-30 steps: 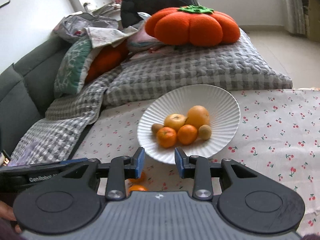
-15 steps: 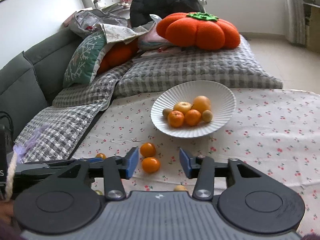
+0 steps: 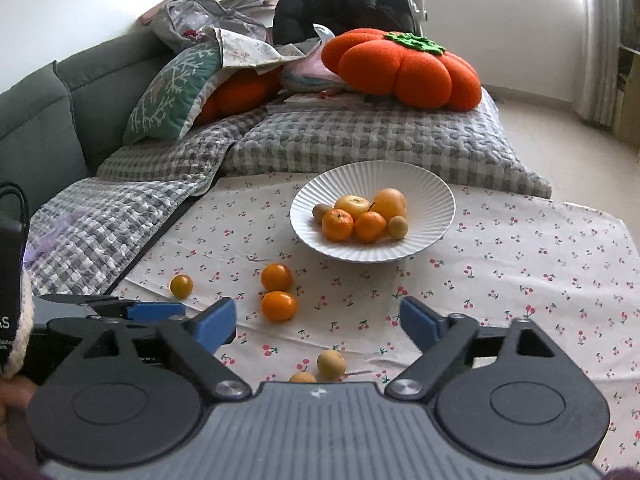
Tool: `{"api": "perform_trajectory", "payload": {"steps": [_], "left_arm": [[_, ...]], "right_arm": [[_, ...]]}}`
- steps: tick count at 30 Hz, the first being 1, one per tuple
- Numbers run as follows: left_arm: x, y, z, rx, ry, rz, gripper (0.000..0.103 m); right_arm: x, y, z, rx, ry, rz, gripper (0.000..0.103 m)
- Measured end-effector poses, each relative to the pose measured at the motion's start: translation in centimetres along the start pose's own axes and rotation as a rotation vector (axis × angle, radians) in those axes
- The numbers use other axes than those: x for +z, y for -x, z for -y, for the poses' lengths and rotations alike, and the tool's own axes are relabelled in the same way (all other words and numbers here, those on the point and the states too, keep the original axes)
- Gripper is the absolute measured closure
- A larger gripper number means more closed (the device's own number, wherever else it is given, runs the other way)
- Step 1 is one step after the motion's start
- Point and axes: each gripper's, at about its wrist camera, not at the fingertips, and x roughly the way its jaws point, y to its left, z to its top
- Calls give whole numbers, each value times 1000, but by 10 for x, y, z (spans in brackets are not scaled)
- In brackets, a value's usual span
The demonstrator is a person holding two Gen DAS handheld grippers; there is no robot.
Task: Organize fruits
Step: 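Withdraw both tools from the plate toward the remaining fruit, then grasp a brown round fruit with the left tool while the right tool grasps a tan one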
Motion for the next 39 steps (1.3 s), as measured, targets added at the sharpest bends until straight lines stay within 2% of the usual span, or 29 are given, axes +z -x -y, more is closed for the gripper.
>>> {"api": "perform_trajectory", "payload": {"steps": [1,6,13,18,20,24,26,29,31,34,39], "left_arm": [[0,0,0,1,3,-2,28],[-1,-2,2,-12,-6,-7,19],[-10,-15,10,-38,-31,-43,17],[-28,-29,33,-70,-122,-48,18],[-33,-35,39,-87,-149,-43,18],[-42,-41,49,-125,-199,-20,20],[-44,-45,49,-138,-203,-9,25],[-45,-52,49,-156,-207,-6,40],[-46,-55,48,-168,-207,-15,62],[-48,-57,47,-181,-212,-24,84],[-47,-57,41,-200,-174,-41,86]], "right_arm": [[-1,0,0,-7,8,2,4],[-4,-8,8,-30,-12,-25,4],[-6,-20,21,-27,-98,-88,5],[-10,-27,24,-42,-127,-126,19],[-11,-29,25,-45,-127,-136,29],[-12,-29,27,-49,-132,-140,39],[-12,-31,28,-42,-131,-145,45],[-12,-35,28,-37,-126,-155,50],[-12,-37,28,-34,-124,-159,52],[-12,-43,27,-30,-109,-171,55],[-16,-57,20,-35,-37,-193,59]]}}
